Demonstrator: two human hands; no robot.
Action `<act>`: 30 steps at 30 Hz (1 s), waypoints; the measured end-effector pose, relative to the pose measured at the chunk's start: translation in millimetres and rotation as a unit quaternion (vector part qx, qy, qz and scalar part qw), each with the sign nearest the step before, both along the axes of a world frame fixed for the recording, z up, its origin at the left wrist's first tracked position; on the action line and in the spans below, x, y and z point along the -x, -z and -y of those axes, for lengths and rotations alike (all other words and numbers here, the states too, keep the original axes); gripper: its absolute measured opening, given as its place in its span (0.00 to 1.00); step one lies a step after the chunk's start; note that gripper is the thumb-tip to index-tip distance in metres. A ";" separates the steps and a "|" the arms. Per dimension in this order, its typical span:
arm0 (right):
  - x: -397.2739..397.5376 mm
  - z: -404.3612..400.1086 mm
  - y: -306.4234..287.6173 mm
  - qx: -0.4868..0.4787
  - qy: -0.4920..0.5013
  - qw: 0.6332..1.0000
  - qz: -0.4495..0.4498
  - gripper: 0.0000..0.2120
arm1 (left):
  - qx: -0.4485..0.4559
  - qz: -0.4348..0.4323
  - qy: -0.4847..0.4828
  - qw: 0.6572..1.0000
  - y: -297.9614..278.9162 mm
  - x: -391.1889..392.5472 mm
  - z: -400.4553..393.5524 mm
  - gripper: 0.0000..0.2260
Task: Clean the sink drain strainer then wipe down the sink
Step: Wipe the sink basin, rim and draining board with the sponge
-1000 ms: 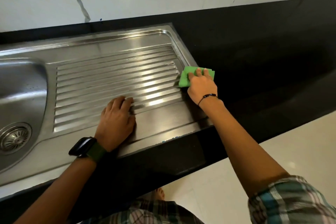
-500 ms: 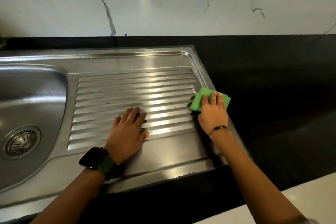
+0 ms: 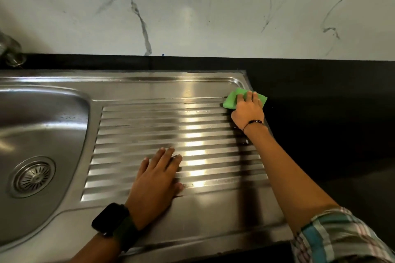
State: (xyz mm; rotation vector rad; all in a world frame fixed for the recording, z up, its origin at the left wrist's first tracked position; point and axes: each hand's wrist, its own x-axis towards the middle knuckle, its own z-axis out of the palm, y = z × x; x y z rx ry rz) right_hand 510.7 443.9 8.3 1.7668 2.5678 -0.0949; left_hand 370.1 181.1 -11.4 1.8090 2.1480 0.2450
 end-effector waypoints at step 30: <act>39.2 -39.5 3.5 -0.010 -0.200 0.980 0.016 0.31 | 0.004 0.031 -0.018 0.999 -8.6 0.1 -3.4 0.29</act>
